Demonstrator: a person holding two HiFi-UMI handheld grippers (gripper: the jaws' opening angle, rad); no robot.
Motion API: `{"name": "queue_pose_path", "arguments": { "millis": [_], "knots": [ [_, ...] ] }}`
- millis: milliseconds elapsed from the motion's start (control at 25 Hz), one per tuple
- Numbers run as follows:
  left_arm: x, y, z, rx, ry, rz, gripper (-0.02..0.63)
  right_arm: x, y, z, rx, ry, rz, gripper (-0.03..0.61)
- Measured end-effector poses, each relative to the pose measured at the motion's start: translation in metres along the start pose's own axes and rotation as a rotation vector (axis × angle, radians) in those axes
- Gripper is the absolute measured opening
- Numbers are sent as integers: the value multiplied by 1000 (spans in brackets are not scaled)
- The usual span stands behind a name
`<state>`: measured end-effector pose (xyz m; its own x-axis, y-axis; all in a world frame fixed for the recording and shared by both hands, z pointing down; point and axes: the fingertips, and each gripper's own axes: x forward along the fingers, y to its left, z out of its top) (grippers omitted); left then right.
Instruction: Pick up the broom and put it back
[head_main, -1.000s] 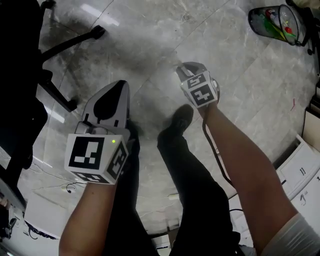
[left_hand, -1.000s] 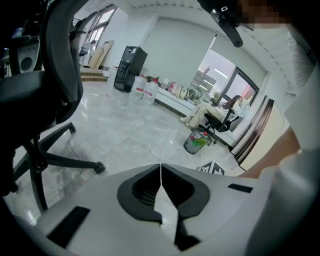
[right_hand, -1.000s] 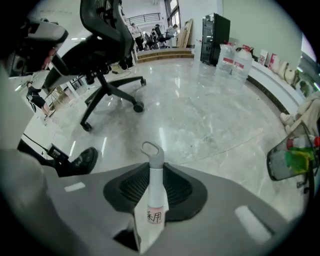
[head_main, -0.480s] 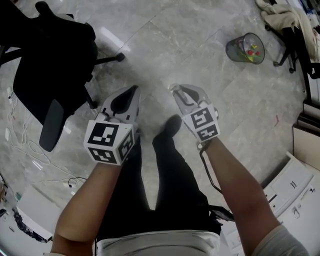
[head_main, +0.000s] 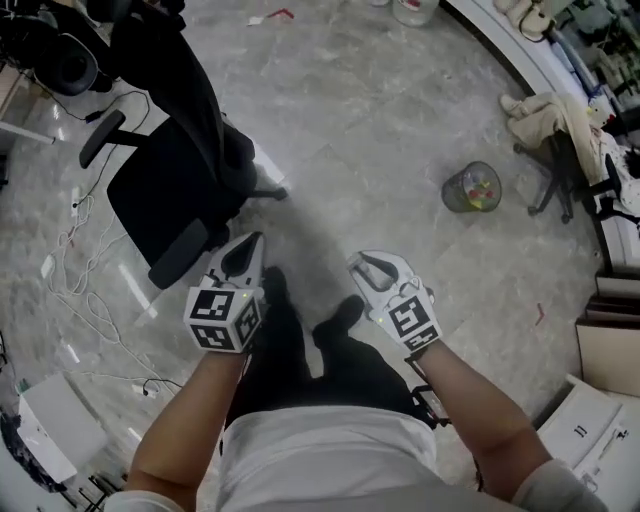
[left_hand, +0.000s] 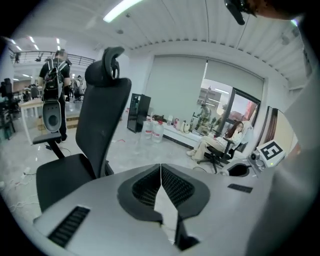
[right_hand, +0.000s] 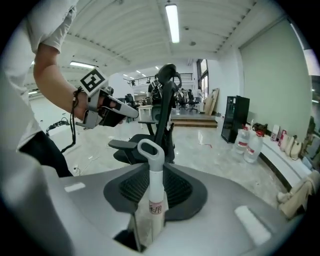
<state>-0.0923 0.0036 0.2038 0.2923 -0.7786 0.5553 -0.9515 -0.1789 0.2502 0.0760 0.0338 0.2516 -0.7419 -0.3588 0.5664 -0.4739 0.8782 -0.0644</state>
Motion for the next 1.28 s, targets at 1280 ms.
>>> {"name": "queue_pose_path", "arguments": {
  "millis": [1280],
  "knots": [
    [-419,174,33,-161,-361,398,9,131,286,219,-90,28,198,87]
  ]
}}
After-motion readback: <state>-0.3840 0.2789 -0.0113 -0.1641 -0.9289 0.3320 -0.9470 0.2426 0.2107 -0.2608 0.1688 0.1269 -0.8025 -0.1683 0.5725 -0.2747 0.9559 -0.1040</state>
